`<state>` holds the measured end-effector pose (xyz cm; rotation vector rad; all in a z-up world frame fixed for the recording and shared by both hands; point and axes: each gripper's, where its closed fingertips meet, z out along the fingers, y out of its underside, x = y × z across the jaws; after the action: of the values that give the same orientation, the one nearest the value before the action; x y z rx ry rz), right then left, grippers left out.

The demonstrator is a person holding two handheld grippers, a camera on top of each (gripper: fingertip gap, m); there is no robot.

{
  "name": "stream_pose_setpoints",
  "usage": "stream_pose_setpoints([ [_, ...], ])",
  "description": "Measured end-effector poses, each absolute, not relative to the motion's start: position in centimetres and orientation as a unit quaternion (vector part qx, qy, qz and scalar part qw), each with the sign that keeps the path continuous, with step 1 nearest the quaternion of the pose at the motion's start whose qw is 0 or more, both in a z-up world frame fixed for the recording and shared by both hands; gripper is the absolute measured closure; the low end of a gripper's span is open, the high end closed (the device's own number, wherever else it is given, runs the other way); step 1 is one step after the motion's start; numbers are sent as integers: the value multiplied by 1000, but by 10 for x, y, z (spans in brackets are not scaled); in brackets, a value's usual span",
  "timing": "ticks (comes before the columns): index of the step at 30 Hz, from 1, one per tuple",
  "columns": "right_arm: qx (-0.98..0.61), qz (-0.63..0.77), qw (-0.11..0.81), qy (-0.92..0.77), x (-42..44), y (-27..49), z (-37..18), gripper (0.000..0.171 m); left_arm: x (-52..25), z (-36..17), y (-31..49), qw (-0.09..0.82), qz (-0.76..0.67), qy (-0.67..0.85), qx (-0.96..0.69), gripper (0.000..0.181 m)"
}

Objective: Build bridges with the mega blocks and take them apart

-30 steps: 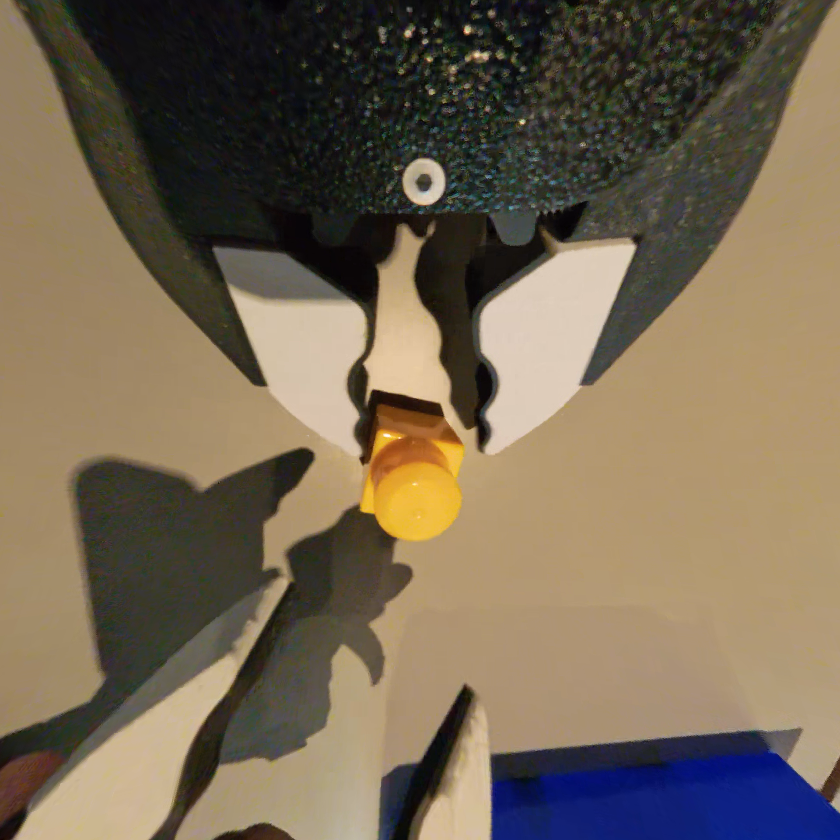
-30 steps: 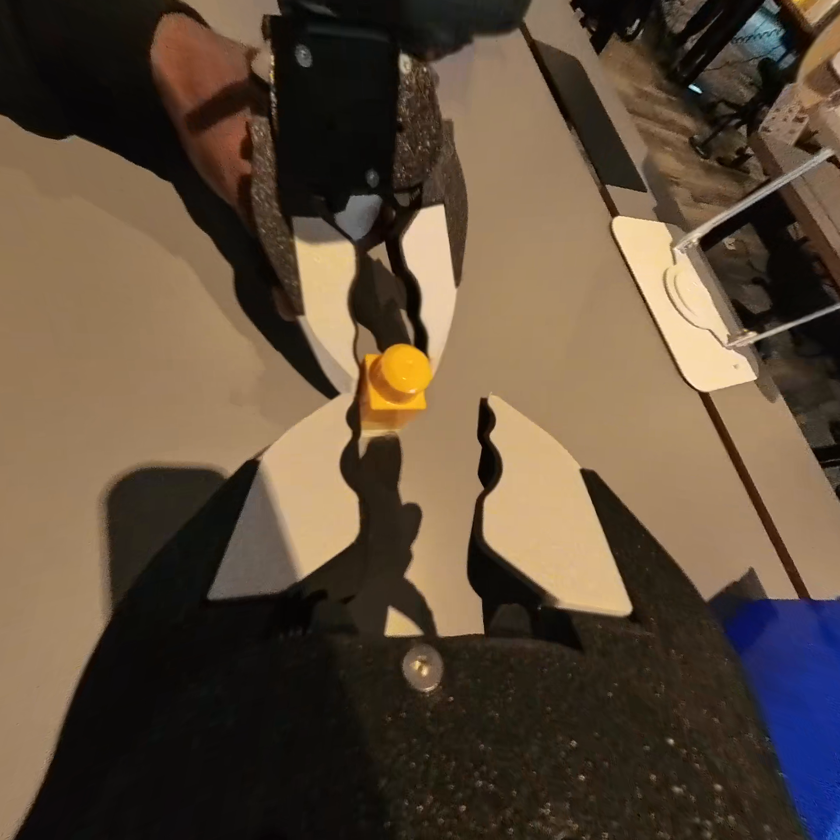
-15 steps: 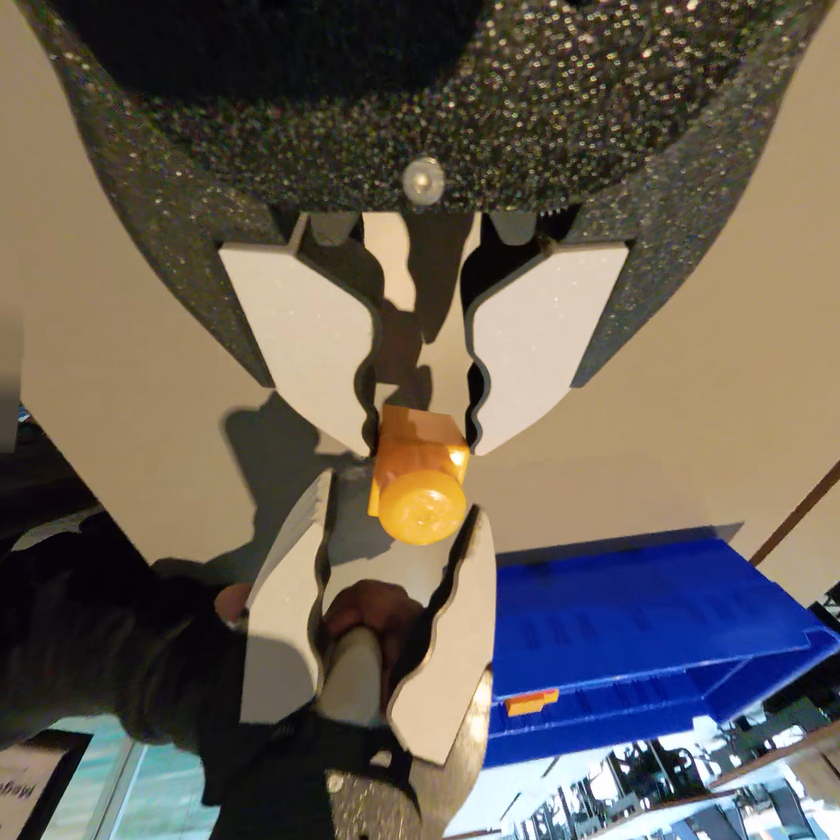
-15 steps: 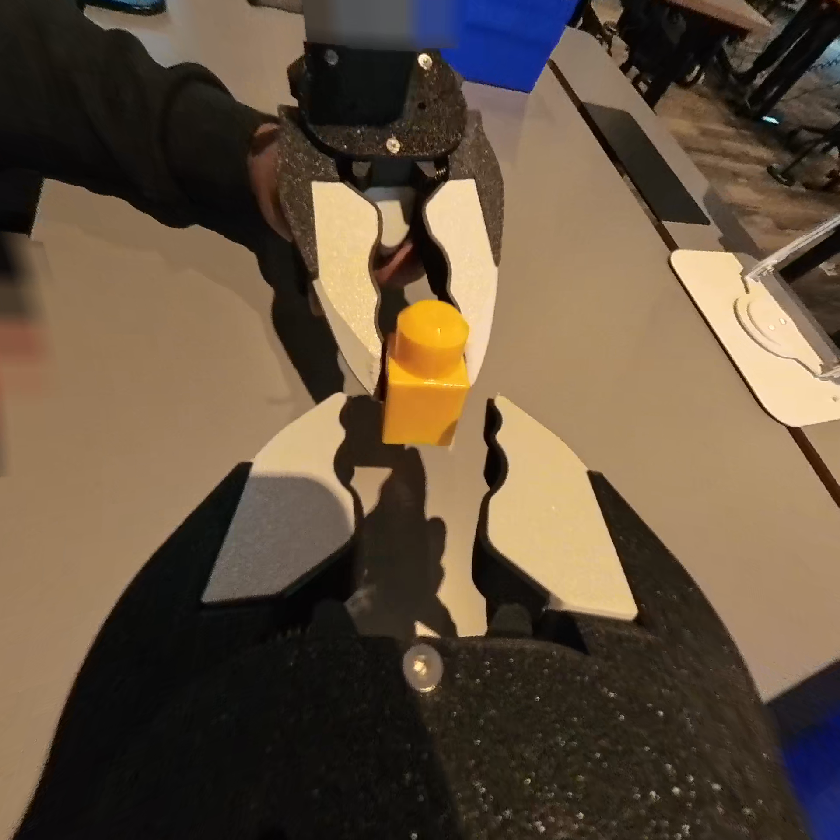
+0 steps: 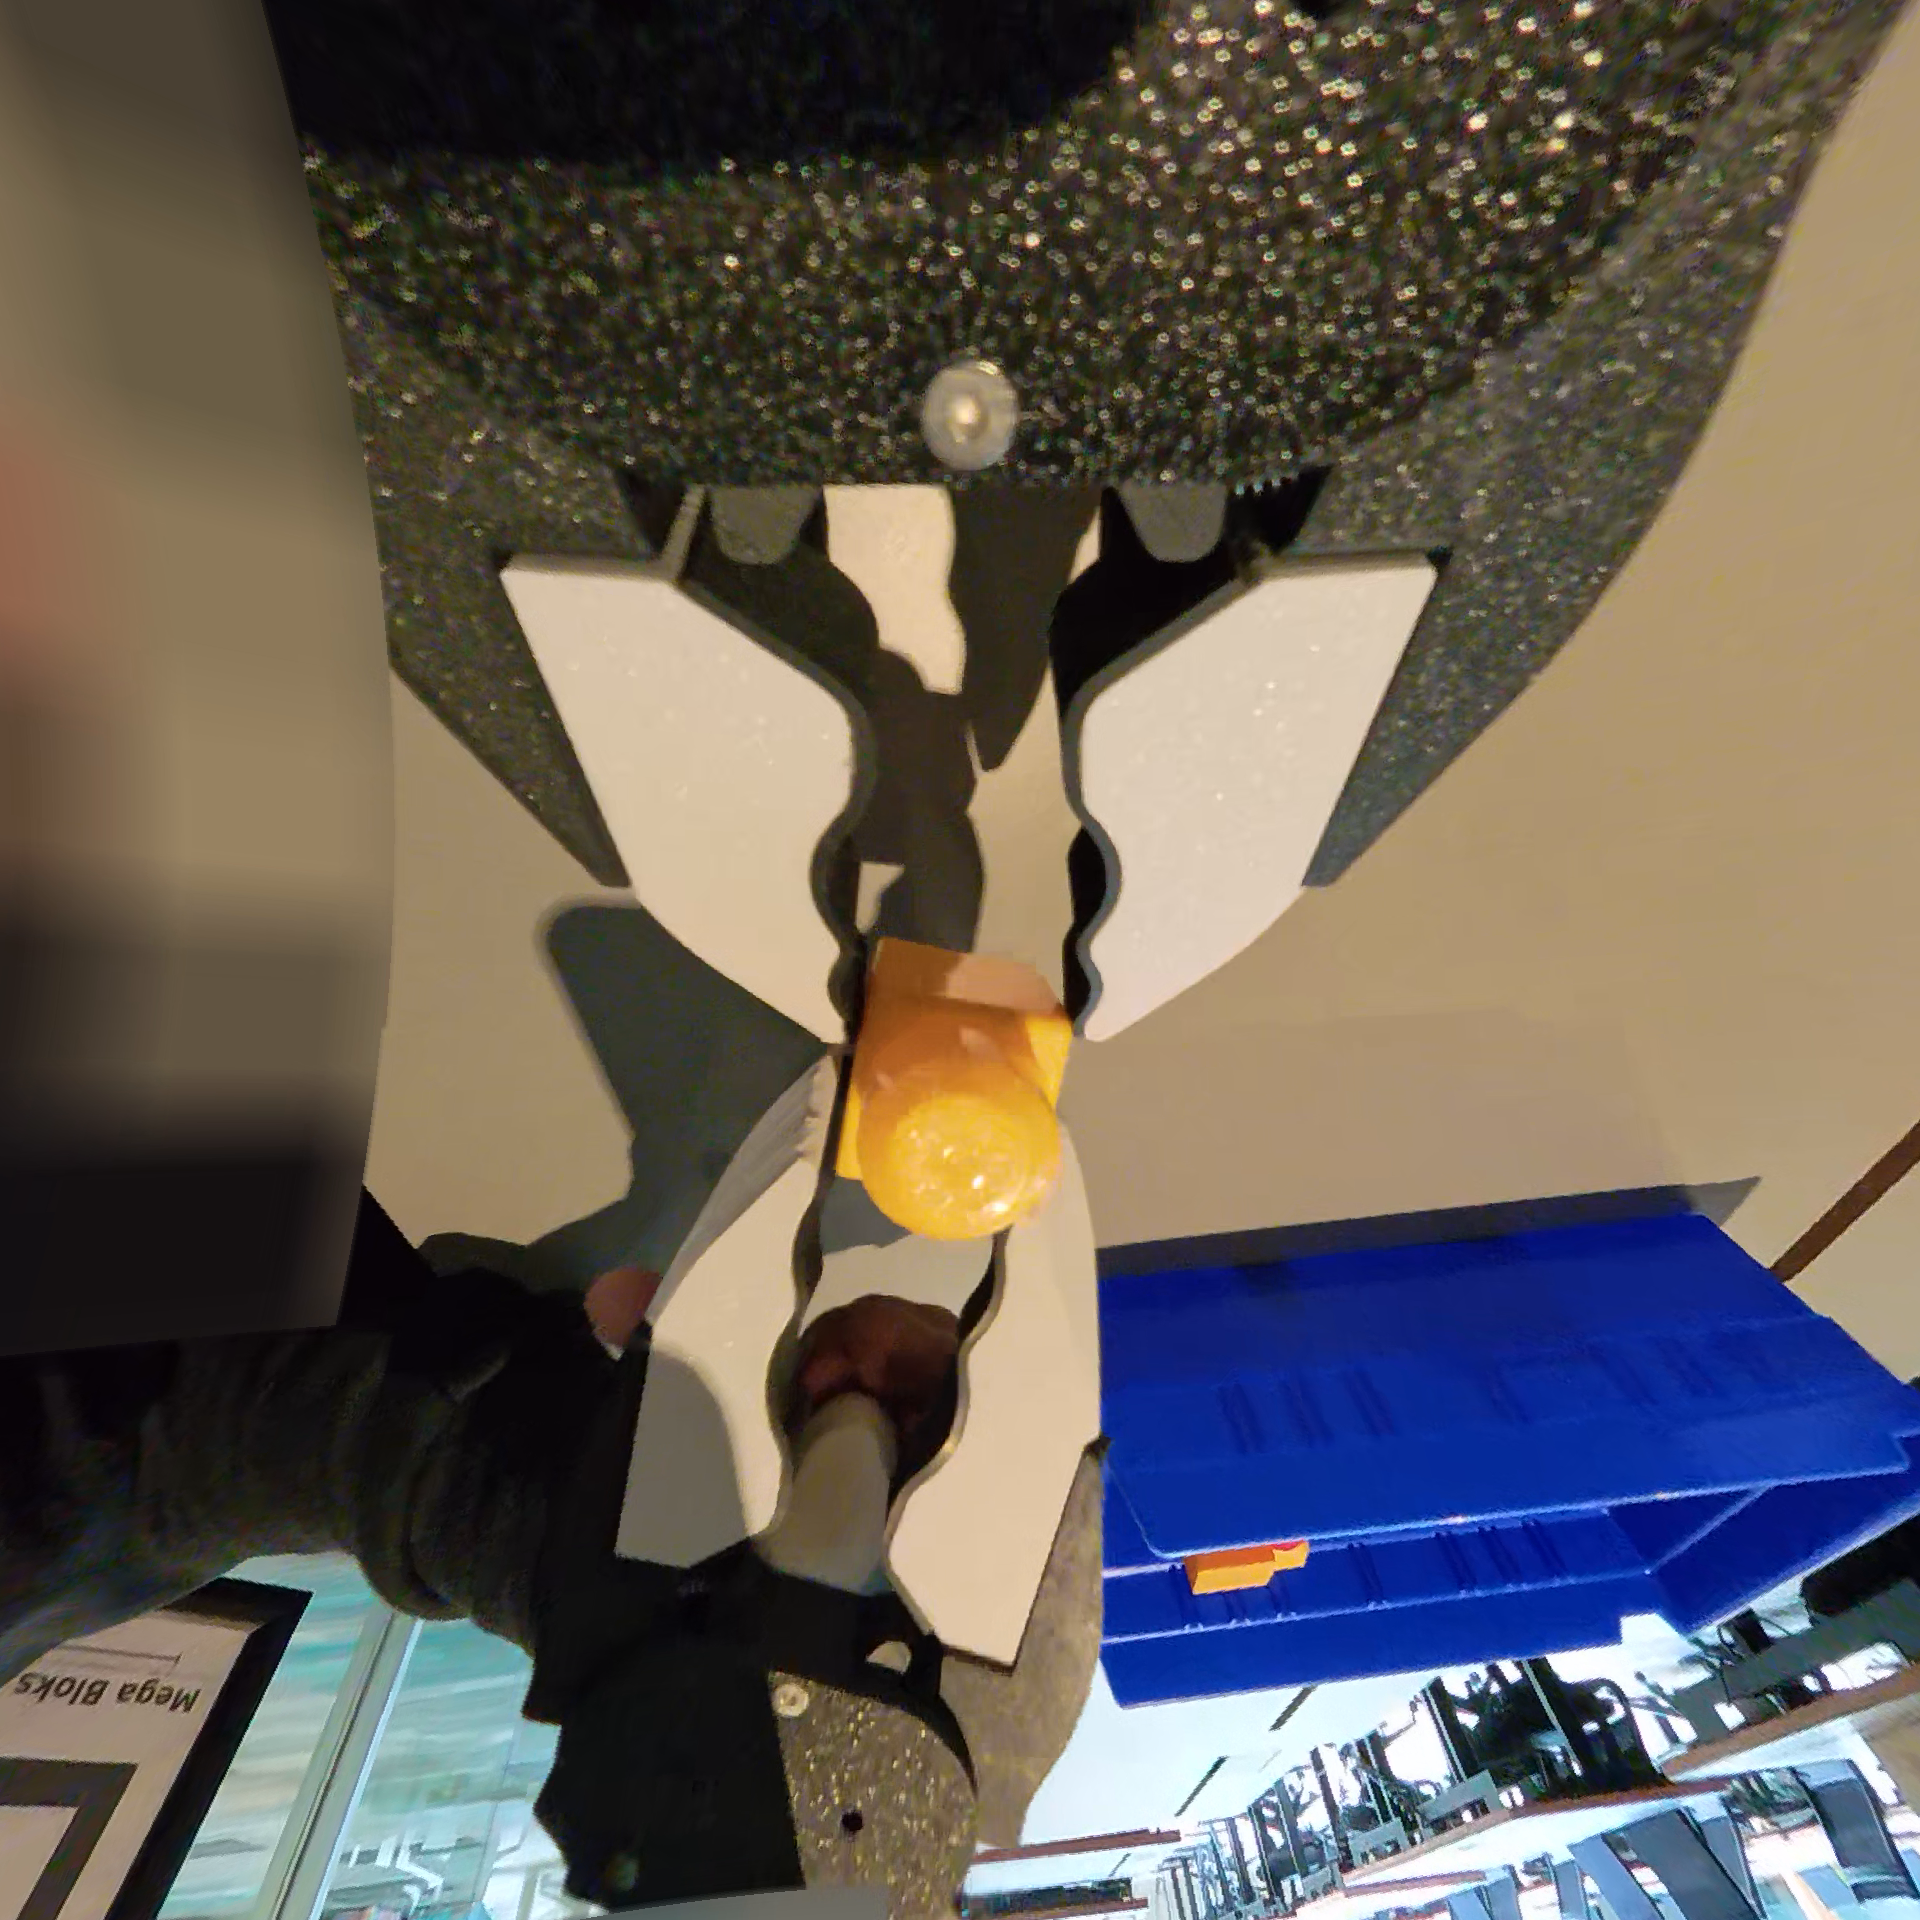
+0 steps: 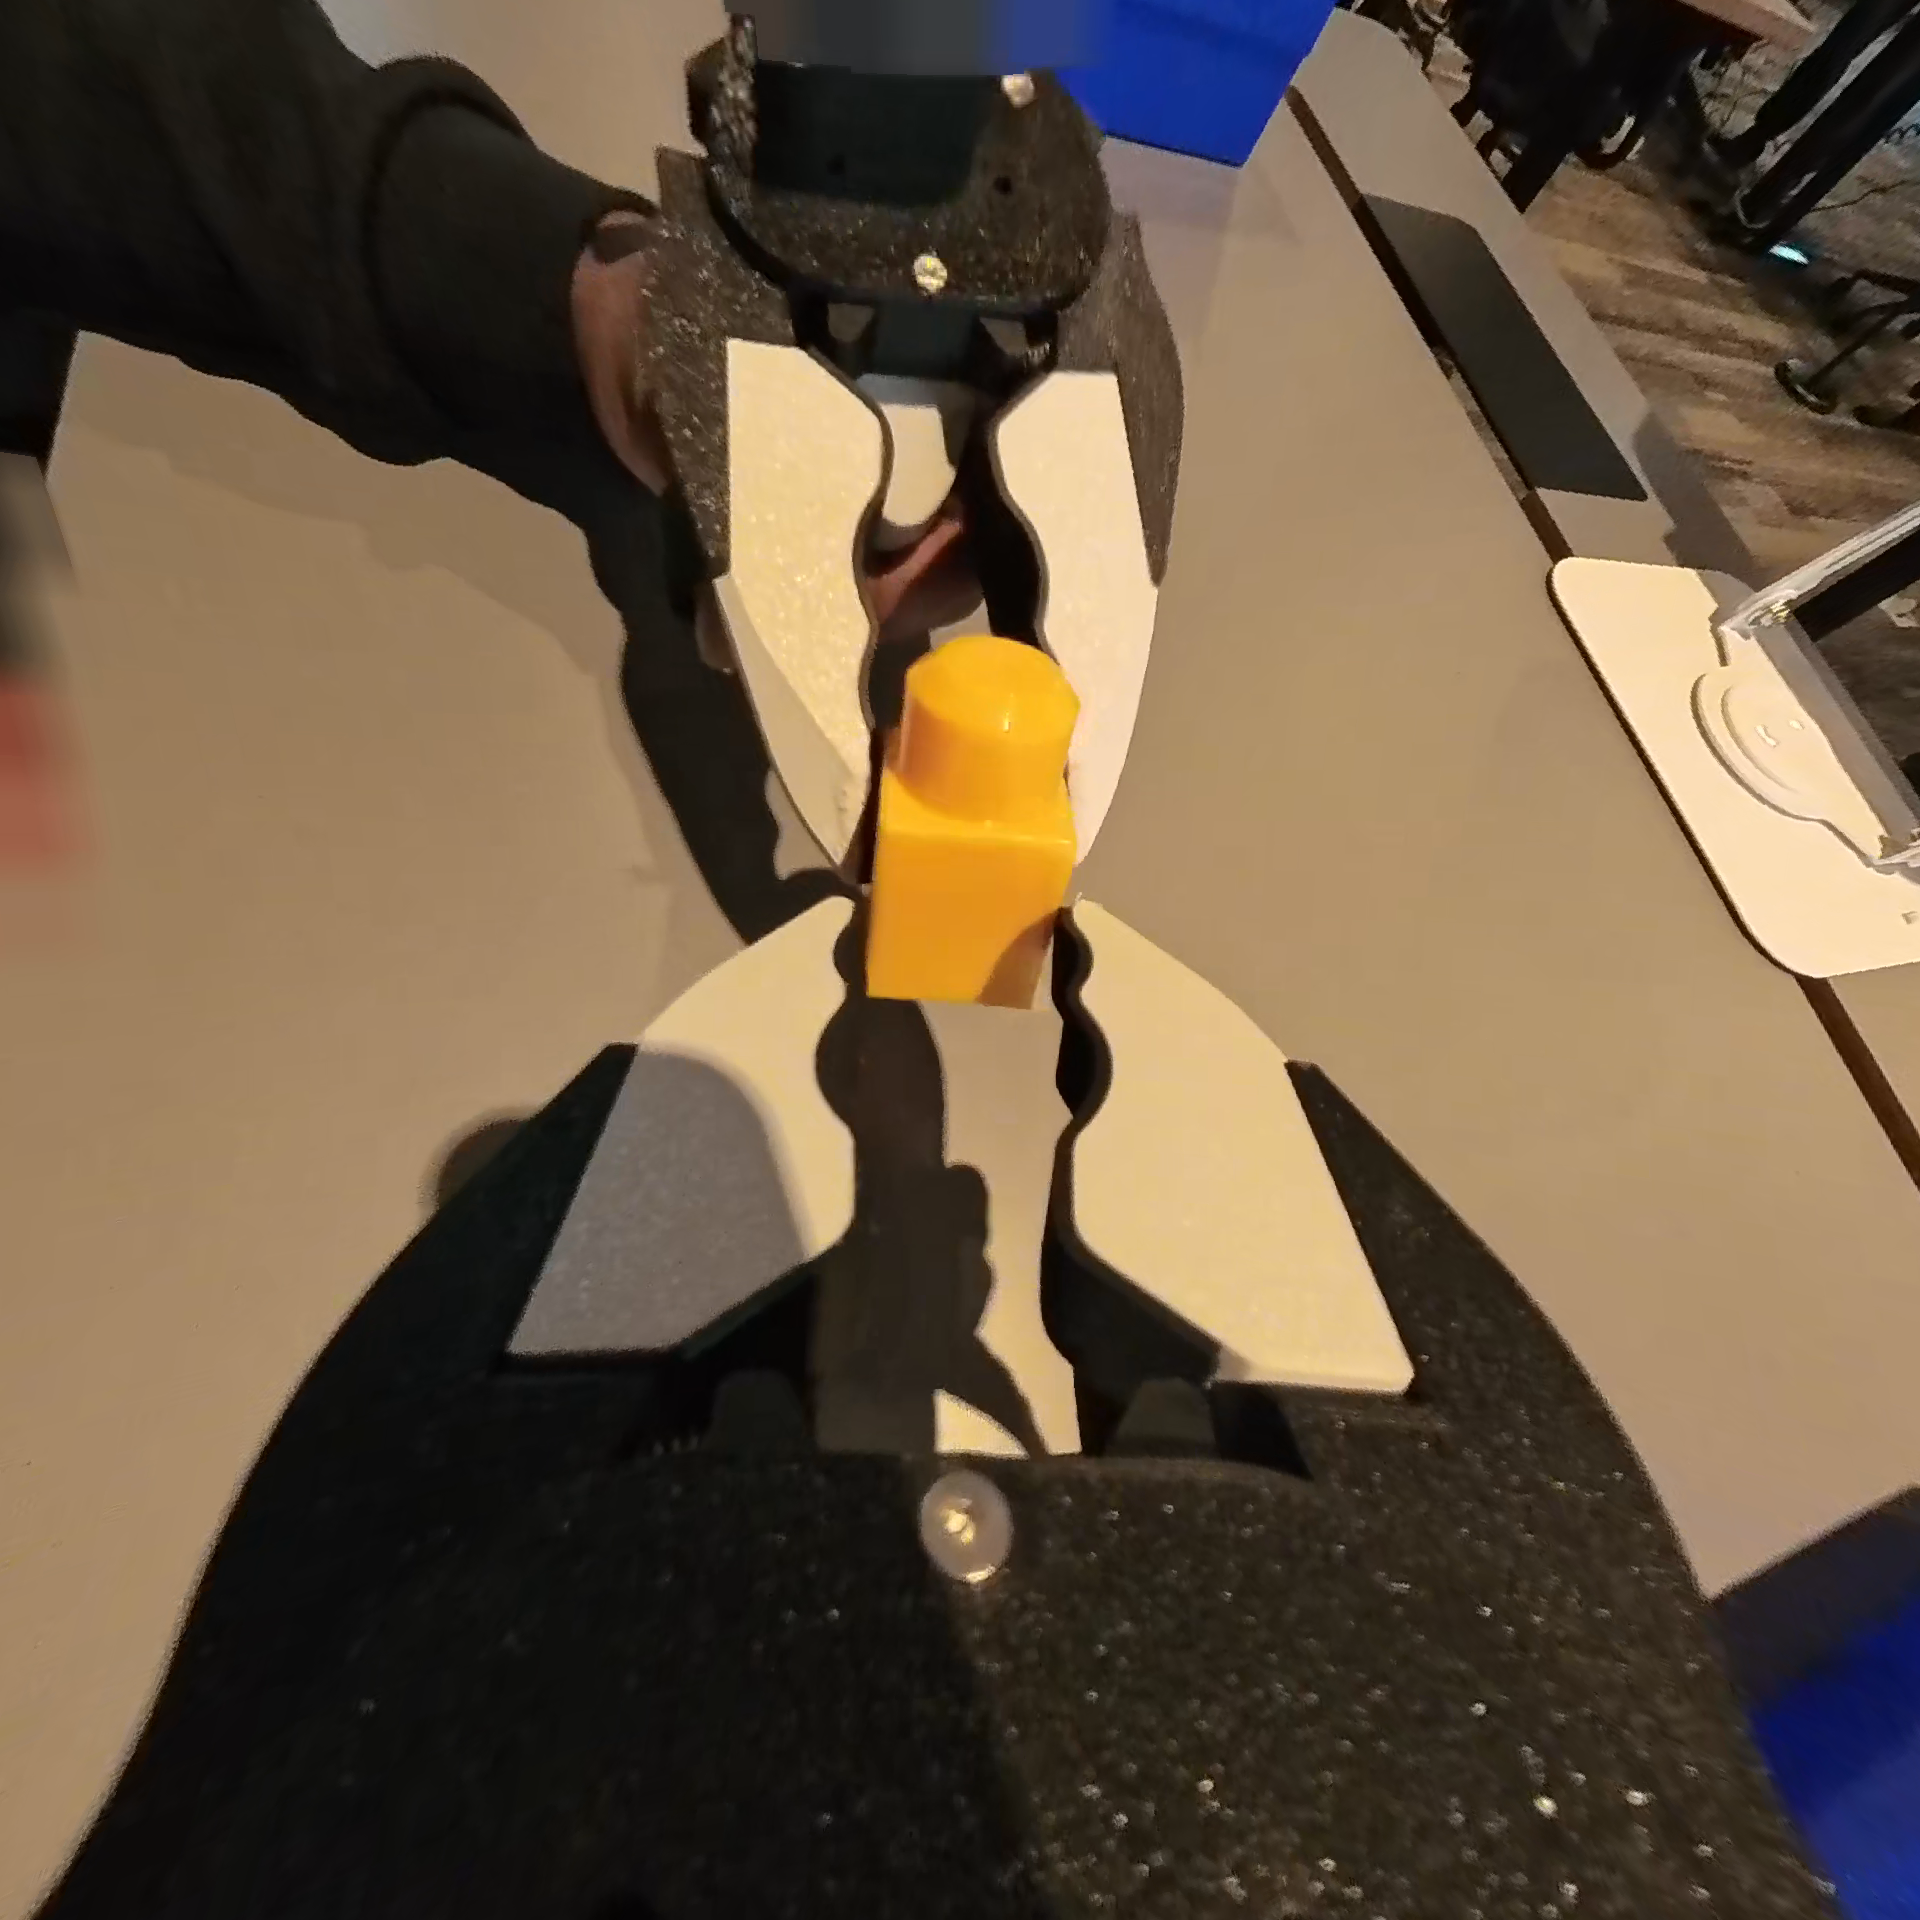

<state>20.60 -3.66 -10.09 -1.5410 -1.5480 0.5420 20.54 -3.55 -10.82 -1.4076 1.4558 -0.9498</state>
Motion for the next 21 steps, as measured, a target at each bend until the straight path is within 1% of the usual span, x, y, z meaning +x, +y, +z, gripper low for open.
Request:
stream_pose_setpoints([
  [2, -616, 222, 440, -615, 206, -36, -95, 137, 205, -108, -34, 435, -390, 580, -568, 145],
  [6, -617, 220, 486, -579, 215, -24, -76, 138, 202, -108, -31, 437, -391, 577, -569, 144],
  [9, -619, 199, 536, -538, 233, -7, -56, 138, 201, -109, -28, 436, -387, 572, -577, 143],
  [11, -627, 169, 583, -488, 260, 13, -37, 138, 199, -112, -25, 433, -376, 573, -585, 143],
  [14, -667, 97, 640, -370, 334, 55, -15, 138, 197, -115, -23, 433, -362, 578, -590, 143],
  [16, -708, 71, 633, -305, 385, 77, -18, 138, 197, -115, -22, 434, -360, 577, -591, 143],
  [19, -782, 43, 578, -228, 440, 103, -44, 137, 197, -117, -21, 432, -359, 575, -595, 143],
  [21, -810, -17, 548, -210, 466, 113, -61, 137, 197, -120, -20, 427, -353, 579, -598, 143],
])
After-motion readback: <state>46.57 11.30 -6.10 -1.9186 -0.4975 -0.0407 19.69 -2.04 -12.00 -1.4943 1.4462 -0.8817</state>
